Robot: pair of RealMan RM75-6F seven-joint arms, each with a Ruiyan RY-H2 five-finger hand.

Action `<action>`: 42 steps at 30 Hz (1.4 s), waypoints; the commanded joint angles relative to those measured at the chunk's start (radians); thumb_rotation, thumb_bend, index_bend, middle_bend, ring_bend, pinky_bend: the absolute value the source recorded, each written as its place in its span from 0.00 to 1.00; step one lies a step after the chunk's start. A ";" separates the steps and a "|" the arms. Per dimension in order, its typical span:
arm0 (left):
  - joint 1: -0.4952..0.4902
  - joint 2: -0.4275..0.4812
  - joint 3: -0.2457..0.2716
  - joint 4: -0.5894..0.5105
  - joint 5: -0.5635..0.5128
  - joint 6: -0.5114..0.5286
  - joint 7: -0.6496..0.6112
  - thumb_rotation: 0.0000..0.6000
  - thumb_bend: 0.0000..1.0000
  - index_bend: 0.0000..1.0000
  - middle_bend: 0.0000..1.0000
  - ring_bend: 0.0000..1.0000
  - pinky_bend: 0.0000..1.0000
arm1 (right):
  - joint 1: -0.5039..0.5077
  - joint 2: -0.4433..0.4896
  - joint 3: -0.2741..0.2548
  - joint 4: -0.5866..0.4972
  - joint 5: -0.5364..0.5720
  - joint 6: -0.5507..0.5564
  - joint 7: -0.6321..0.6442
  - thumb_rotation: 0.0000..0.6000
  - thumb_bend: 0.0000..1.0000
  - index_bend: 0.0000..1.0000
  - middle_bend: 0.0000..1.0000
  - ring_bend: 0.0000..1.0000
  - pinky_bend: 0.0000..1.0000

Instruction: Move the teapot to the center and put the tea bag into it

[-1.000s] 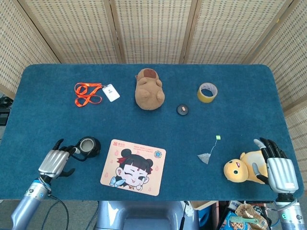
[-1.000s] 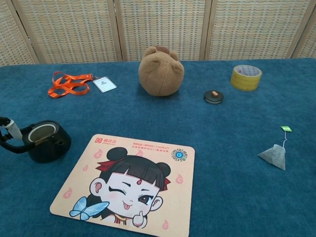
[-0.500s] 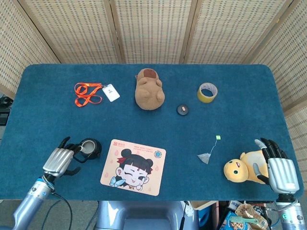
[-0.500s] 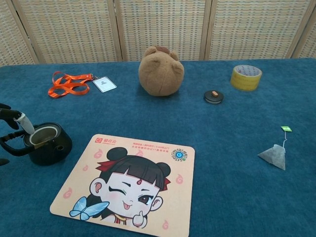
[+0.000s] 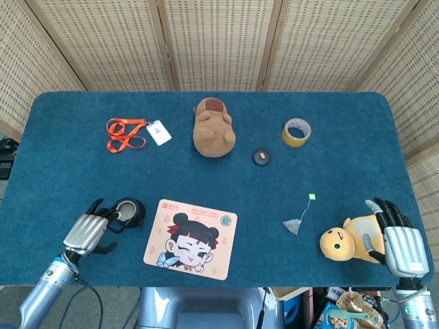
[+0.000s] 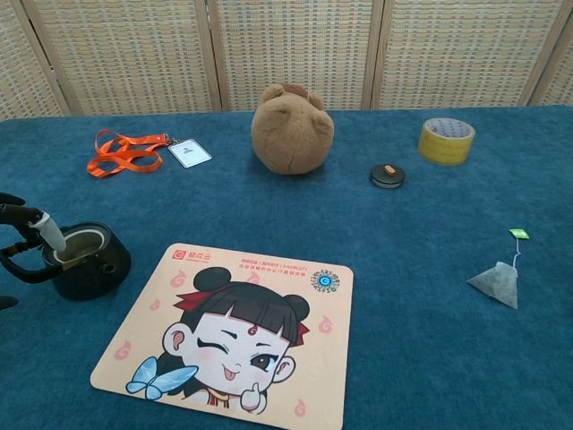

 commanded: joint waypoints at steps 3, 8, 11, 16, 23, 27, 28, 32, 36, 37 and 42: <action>0.002 -0.001 0.007 0.003 0.000 -0.007 0.002 1.00 0.29 0.36 0.32 0.25 0.00 | 0.000 -0.002 0.000 0.001 0.000 0.000 -0.001 1.00 0.57 0.18 0.21 0.14 0.31; 0.007 -0.003 0.011 0.007 0.001 -0.007 0.002 1.00 0.29 0.37 0.33 0.25 0.00 | -0.002 -0.001 0.000 0.000 0.001 0.001 -0.001 1.00 0.57 0.18 0.21 0.14 0.31; 0.009 -0.002 0.013 0.010 0.002 -0.008 0.002 1.00 0.29 0.38 0.33 0.26 0.00 | -0.003 -0.001 -0.001 0.001 0.001 0.002 0.000 1.00 0.57 0.18 0.21 0.14 0.31; 0.011 -0.004 0.016 0.013 0.002 -0.011 0.001 1.00 0.29 0.38 0.34 0.26 0.00 | -0.002 -0.002 -0.001 0.001 0.002 0.000 0.000 1.00 0.57 0.18 0.21 0.14 0.31; 0.008 -0.010 0.015 0.020 -0.015 -0.028 0.008 1.00 0.29 0.40 0.35 0.27 0.00 | -0.001 -0.003 0.000 0.002 0.005 -0.003 -0.001 1.00 0.57 0.18 0.21 0.14 0.31; 0.008 -0.013 0.015 0.023 -0.019 -0.032 0.012 1.00 0.29 0.42 0.37 0.28 0.00 | -0.001 -0.003 0.001 0.002 0.007 -0.005 0.000 1.00 0.57 0.18 0.21 0.14 0.31; 0.007 -0.014 0.015 0.024 -0.019 -0.032 0.013 1.00 0.29 0.42 0.37 0.28 0.00 | -0.001 -0.003 0.001 0.002 0.007 -0.005 0.000 1.00 0.57 0.18 0.21 0.14 0.31; 0.005 -0.017 0.013 0.029 -0.024 -0.035 0.019 1.00 0.29 0.46 0.40 0.31 0.00 | 0.000 -0.003 0.001 0.002 0.007 -0.006 0.000 1.00 0.57 0.18 0.21 0.14 0.31; 0.005 -0.021 0.010 0.033 -0.028 -0.031 0.031 1.00 0.29 0.51 0.45 0.35 0.00 | -0.001 -0.002 0.002 0.001 0.008 -0.005 0.001 1.00 0.57 0.18 0.21 0.14 0.31; 0.006 -0.023 0.009 0.035 -0.029 -0.030 0.035 1.00 0.29 0.52 0.46 0.36 0.00 | -0.001 -0.002 0.003 0.002 0.009 -0.005 0.000 1.00 0.57 0.18 0.21 0.14 0.31; 0.003 -0.030 0.008 0.037 -0.042 -0.033 0.058 1.00 0.29 0.53 0.47 0.36 0.00 | -0.001 -0.004 0.003 0.006 0.014 -0.007 0.004 1.00 0.57 0.18 0.21 0.14 0.31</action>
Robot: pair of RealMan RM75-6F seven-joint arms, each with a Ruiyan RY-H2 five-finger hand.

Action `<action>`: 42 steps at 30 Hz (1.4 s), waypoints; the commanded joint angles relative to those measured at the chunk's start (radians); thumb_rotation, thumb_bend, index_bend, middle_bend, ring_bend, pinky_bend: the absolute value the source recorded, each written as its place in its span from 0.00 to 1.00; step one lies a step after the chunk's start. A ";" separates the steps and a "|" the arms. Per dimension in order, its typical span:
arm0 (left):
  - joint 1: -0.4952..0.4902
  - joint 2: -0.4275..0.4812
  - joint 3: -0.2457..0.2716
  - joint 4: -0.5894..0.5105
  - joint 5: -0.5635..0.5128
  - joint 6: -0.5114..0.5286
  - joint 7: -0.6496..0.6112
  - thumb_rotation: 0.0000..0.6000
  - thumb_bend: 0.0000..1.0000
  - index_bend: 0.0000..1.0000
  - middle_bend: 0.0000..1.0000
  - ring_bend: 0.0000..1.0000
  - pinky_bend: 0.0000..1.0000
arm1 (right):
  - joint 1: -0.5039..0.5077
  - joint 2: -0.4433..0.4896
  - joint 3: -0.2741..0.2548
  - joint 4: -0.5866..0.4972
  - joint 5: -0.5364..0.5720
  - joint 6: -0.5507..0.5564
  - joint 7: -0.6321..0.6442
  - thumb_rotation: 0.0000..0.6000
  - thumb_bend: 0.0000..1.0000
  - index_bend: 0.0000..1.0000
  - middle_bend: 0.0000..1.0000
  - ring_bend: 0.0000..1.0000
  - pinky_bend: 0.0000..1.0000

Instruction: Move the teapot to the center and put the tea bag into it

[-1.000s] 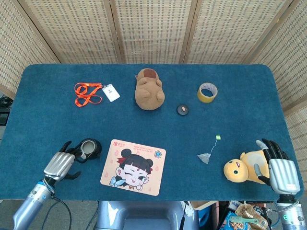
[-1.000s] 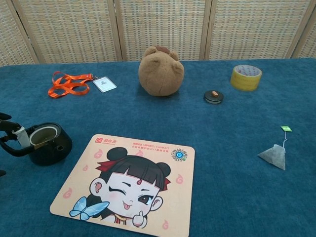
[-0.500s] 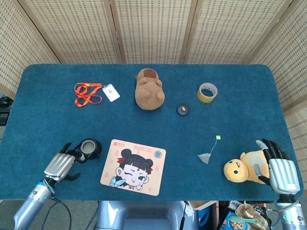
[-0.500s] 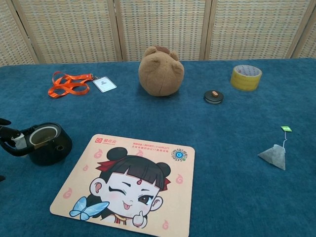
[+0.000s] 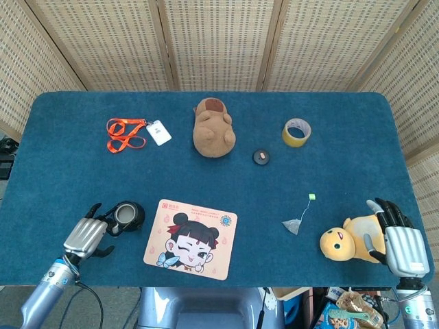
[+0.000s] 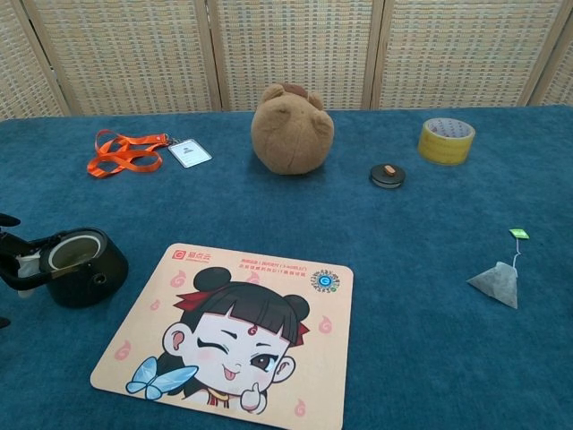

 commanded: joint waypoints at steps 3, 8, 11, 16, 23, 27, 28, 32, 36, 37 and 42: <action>-0.004 -0.004 0.000 -0.003 -0.011 -0.008 0.016 1.00 0.29 0.53 0.47 0.37 0.00 | -0.002 0.000 0.000 0.007 -0.001 0.003 0.008 1.00 0.57 0.18 0.21 0.14 0.31; -0.011 -0.005 0.003 -0.007 -0.027 -0.024 0.041 1.00 0.29 0.56 0.49 0.38 0.00 | -0.003 0.000 -0.001 0.004 0.000 0.003 0.007 1.00 0.57 0.18 0.21 0.14 0.31; -0.015 -0.005 0.002 -0.011 -0.040 -0.030 0.054 1.00 0.29 0.58 0.51 0.40 0.00 | 0.000 0.000 0.002 0.005 0.004 -0.001 0.009 1.00 0.57 0.18 0.21 0.14 0.31; -0.023 -0.008 -0.005 -0.020 -0.053 -0.035 0.063 1.00 0.29 0.62 0.56 0.45 0.00 | -0.001 0.001 0.003 0.009 0.005 -0.001 0.014 1.00 0.57 0.18 0.21 0.14 0.31; -0.027 -0.022 -0.024 -0.016 -0.036 -0.011 0.052 1.00 0.29 0.68 0.62 0.51 0.00 | 0.001 0.000 0.006 0.012 0.008 -0.002 0.016 1.00 0.57 0.18 0.21 0.14 0.31; -0.032 -0.028 -0.032 -0.014 -0.028 -0.006 0.046 1.00 0.29 0.70 0.67 0.55 0.00 | -0.001 0.001 0.006 0.014 0.007 0.001 0.018 1.00 0.57 0.18 0.21 0.14 0.31; -0.035 -0.030 -0.035 -0.014 -0.025 -0.005 0.044 1.00 0.29 0.71 0.67 0.55 0.00 | -0.001 0.001 0.006 0.014 0.007 0.002 0.020 1.00 0.57 0.18 0.21 0.14 0.31; -0.049 -0.039 -0.053 -0.021 -0.019 -0.017 0.005 1.00 0.29 0.73 0.70 0.58 0.00 | -0.002 0.000 0.005 0.016 0.006 0.003 0.023 1.00 0.57 0.18 0.21 0.14 0.31; -0.068 -0.041 -0.070 -0.021 -0.023 -0.040 -0.029 1.00 0.29 0.75 0.73 0.60 0.00 | -0.004 0.000 0.004 0.020 0.006 0.004 0.029 1.00 0.57 0.18 0.21 0.14 0.31; -0.072 -0.041 -0.073 -0.021 -0.026 -0.045 -0.032 1.00 0.29 0.75 0.73 0.60 0.00 | -0.004 0.001 0.004 0.020 0.005 0.005 0.029 1.00 0.57 0.18 0.21 0.14 0.31; -0.098 -0.045 -0.095 -0.014 -0.054 -0.073 -0.045 1.00 0.29 0.79 0.77 0.63 0.00 | -0.003 0.001 0.005 0.018 0.011 0.001 0.024 1.00 0.57 0.18 0.21 0.14 0.31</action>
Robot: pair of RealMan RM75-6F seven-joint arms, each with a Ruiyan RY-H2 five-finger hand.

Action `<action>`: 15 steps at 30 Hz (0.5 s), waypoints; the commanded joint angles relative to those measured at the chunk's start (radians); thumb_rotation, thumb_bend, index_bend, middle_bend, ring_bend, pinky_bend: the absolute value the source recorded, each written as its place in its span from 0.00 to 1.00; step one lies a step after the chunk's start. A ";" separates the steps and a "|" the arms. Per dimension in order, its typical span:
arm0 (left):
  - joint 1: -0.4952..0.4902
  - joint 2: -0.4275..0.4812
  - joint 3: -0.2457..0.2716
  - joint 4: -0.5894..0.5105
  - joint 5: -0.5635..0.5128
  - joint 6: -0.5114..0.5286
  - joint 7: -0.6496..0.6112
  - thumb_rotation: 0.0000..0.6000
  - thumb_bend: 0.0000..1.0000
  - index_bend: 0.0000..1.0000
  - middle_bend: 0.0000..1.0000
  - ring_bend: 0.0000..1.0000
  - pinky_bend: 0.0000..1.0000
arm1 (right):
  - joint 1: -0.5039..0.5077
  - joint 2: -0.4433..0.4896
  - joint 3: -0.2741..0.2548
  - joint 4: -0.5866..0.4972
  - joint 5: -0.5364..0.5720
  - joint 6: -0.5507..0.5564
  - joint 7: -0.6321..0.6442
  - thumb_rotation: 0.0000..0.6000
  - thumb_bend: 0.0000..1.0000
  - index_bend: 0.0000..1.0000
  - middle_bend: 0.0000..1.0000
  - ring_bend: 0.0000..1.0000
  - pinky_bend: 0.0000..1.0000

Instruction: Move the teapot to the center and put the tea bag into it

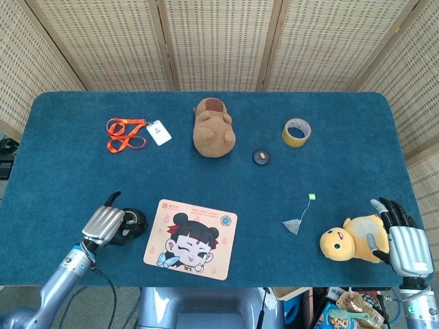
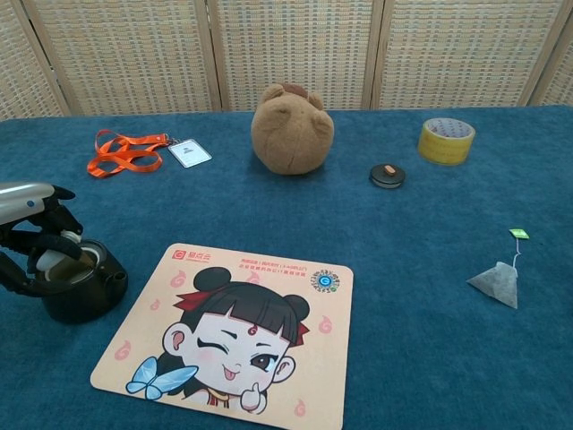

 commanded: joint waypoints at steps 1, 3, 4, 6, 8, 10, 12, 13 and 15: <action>-0.015 -0.003 -0.014 0.005 -0.016 -0.015 -0.007 1.00 0.29 0.79 0.77 0.64 0.00 | 0.001 -0.001 0.000 0.001 0.003 -0.003 -0.001 1.00 0.57 0.18 0.21 0.14 0.31; -0.022 -0.001 -0.018 0.003 -0.021 -0.021 -0.011 1.00 0.29 0.79 0.77 0.64 0.00 | 0.004 -0.002 0.002 0.001 0.003 -0.007 -0.002 1.00 0.57 0.18 0.21 0.14 0.31; -0.025 0.000 -0.019 0.001 -0.021 -0.024 -0.015 1.00 0.29 0.79 0.77 0.64 0.00 | 0.005 -0.002 0.003 0.001 0.003 -0.007 -0.002 1.00 0.57 0.18 0.21 0.14 0.31; -0.032 0.006 -0.019 -0.004 -0.022 -0.037 -0.027 1.00 0.29 0.79 0.77 0.64 0.00 | 0.002 0.000 0.001 -0.002 0.001 -0.003 -0.005 1.00 0.57 0.18 0.21 0.14 0.31; -0.036 0.009 -0.020 -0.006 -0.021 -0.041 -0.037 1.00 0.29 0.79 0.77 0.64 0.00 | 0.002 0.000 0.000 -0.003 0.001 -0.003 -0.006 1.00 0.57 0.18 0.21 0.14 0.31; -0.040 0.011 -0.018 -0.008 -0.018 -0.047 -0.044 1.00 0.29 0.79 0.77 0.65 0.00 | 0.002 0.002 0.001 -0.005 0.003 -0.004 -0.007 1.00 0.57 0.18 0.21 0.14 0.31; -0.044 0.013 -0.017 -0.009 -0.020 -0.053 -0.050 1.00 0.29 0.79 0.77 0.65 0.00 | 0.002 0.002 0.001 -0.006 0.003 -0.003 -0.010 1.00 0.57 0.18 0.21 0.14 0.31; -0.046 0.015 -0.016 -0.011 -0.021 -0.057 -0.053 1.00 0.30 0.79 0.77 0.65 0.00 | 0.001 0.002 0.001 -0.006 0.003 -0.003 -0.011 1.00 0.57 0.18 0.21 0.14 0.31; -0.051 0.019 -0.015 -0.013 -0.025 -0.070 -0.064 1.00 0.33 0.79 0.78 0.66 0.00 | 0.001 0.001 0.000 -0.006 0.003 -0.002 -0.012 1.00 0.57 0.18 0.21 0.14 0.31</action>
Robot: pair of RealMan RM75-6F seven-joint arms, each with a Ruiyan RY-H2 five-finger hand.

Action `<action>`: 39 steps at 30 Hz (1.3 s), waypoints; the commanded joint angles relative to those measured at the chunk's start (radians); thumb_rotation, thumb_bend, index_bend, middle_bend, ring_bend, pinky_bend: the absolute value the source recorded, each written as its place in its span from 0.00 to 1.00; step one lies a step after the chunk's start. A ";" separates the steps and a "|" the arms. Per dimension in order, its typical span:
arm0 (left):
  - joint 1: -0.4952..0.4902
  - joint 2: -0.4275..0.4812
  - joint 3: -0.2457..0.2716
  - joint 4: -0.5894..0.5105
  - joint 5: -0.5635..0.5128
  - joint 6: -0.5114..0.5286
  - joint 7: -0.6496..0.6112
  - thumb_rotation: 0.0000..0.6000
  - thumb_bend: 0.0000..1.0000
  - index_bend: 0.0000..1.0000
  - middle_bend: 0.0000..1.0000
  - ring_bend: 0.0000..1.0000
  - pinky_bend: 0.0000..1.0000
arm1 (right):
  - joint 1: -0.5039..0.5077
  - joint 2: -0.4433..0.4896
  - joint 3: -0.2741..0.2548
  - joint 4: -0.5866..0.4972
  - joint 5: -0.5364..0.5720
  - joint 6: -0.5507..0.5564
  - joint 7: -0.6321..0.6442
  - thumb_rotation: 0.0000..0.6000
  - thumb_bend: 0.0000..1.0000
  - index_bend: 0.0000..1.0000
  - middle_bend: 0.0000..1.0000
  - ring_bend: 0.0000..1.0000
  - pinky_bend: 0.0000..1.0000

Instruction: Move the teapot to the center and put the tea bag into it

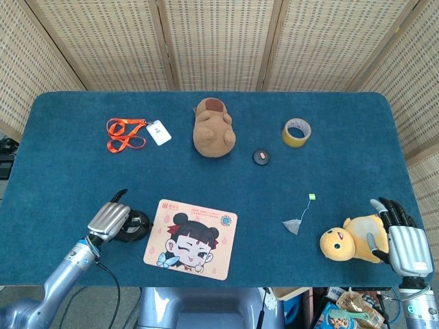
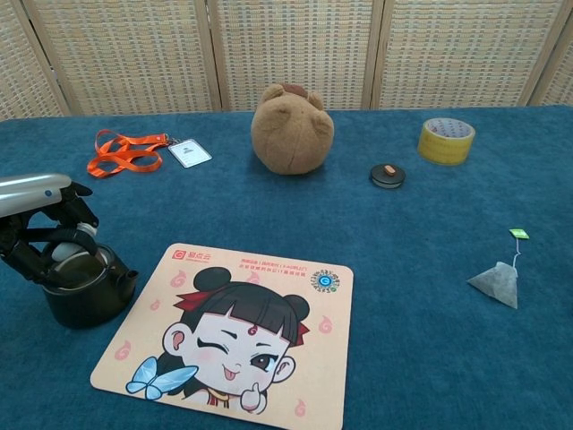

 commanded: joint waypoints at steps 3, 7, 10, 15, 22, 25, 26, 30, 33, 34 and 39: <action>-0.013 0.011 0.006 -0.004 -0.009 -0.029 -0.022 1.00 0.38 0.79 0.78 0.66 0.00 | 0.001 0.000 0.001 -0.002 0.001 -0.002 -0.002 1.00 0.57 0.18 0.21 0.14 0.31; -0.018 0.016 0.010 -0.007 -0.010 -0.045 -0.050 1.00 0.42 0.79 0.79 0.67 0.00 | 0.001 0.001 0.000 -0.003 0.001 -0.002 -0.001 1.00 0.57 0.18 0.21 0.14 0.31; -0.019 0.018 0.009 -0.007 -0.006 -0.047 -0.068 1.00 0.44 0.80 0.80 0.68 0.00 | 0.001 0.002 0.000 -0.003 0.001 -0.002 -0.002 1.00 0.57 0.18 0.21 0.14 0.31; -0.016 0.017 0.004 0.001 0.011 -0.037 -0.115 1.00 0.46 0.82 0.81 0.70 0.00 | 0.002 0.003 0.001 -0.007 0.000 -0.003 -0.005 1.00 0.57 0.18 0.21 0.14 0.31; -0.015 0.016 -0.004 0.012 0.026 -0.027 -0.164 1.00 0.46 0.82 0.82 0.70 0.00 | 0.004 0.003 0.001 -0.011 0.003 -0.007 -0.011 1.00 0.57 0.18 0.21 0.14 0.31; -0.018 0.019 -0.011 0.012 0.030 -0.024 -0.180 1.00 0.46 0.82 0.82 0.70 0.00 | 0.004 0.003 0.001 -0.011 0.004 -0.008 -0.012 1.00 0.57 0.18 0.21 0.14 0.31; -0.020 0.020 -0.014 0.011 0.031 -0.023 -0.184 1.00 0.46 0.82 0.82 0.70 0.00 | 0.004 0.003 0.001 -0.011 0.004 -0.007 -0.012 1.00 0.57 0.18 0.21 0.14 0.31; -0.029 0.033 -0.028 0.001 0.042 -0.020 -0.196 1.00 0.46 0.82 0.82 0.70 0.00 | 0.003 0.003 0.000 -0.010 0.000 -0.005 -0.011 1.00 0.57 0.18 0.21 0.14 0.31; -0.039 0.043 -0.039 -0.010 0.048 -0.019 -0.197 1.00 0.46 0.82 0.82 0.70 0.00 | 0.004 0.003 0.000 -0.012 -0.001 -0.005 -0.011 1.00 0.57 0.18 0.21 0.14 0.31; -0.043 0.047 -0.043 -0.013 0.049 -0.020 -0.196 1.00 0.46 0.82 0.82 0.70 0.00 | 0.004 0.003 0.000 -0.013 -0.001 -0.004 -0.011 1.00 0.57 0.18 0.21 0.14 0.31; -0.068 0.065 -0.068 -0.033 0.042 -0.030 -0.188 1.00 0.46 0.82 0.82 0.70 0.00 | 0.003 0.005 -0.002 -0.016 -0.007 -0.001 -0.013 1.00 0.57 0.18 0.21 0.14 0.31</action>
